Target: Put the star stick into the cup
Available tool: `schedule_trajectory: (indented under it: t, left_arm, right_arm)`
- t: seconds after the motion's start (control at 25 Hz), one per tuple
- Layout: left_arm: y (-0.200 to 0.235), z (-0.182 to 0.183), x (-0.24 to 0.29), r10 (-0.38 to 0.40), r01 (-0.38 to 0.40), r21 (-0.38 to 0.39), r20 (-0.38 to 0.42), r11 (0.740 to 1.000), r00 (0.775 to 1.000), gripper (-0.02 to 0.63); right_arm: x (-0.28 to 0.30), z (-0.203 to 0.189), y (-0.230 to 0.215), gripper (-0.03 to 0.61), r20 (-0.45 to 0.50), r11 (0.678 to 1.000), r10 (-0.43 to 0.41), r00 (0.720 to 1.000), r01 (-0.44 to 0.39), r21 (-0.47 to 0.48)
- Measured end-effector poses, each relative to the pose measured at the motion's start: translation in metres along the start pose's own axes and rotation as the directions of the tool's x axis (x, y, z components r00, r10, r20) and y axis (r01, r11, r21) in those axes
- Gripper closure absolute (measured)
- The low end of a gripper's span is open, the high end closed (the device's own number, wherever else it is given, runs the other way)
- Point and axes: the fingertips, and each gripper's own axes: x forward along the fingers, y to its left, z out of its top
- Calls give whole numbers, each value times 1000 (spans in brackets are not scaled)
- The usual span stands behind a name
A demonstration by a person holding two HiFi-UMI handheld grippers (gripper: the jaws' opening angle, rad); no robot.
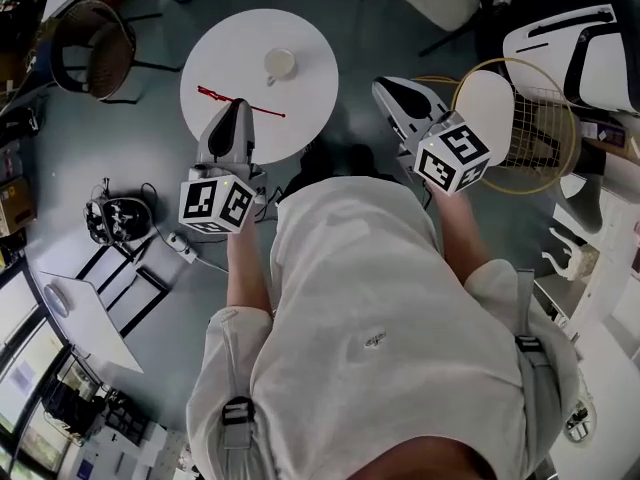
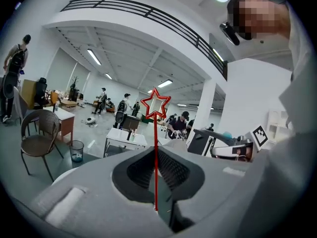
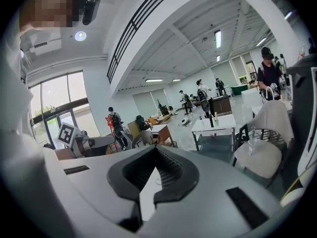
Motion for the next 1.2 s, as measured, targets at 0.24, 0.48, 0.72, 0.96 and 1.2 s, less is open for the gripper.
schedule_trajectory:
  t: [0.24,0.48,0.72,0.96,1.2]
  left_arm:
    - [46,18,43,-73,73,-6,-14,997,997,591]
    - [81,8,86,-142,140,-31,-61,990,988,591]
    - [104,-12,128,-195,190,-60,-110,980,975,591]
    - [109,-37,153,-243,238,-52,-163,970,956,591]
    - [115,-61,165,-256,245,-77,-194,966,947,591]
  right_arm:
    - [37,12,5,571,-10,999,-53,999,53,0]
    - [59,11,-1,571,-48,991,-133,990,134,10]
    - [71,1,-9,571,-95,977,-204,974,208,38]
    - [76,-7,-13,571,-127,969,-234,964,242,48]
    - [81,-11,-11,571,-146,964,-248,958,258,58]
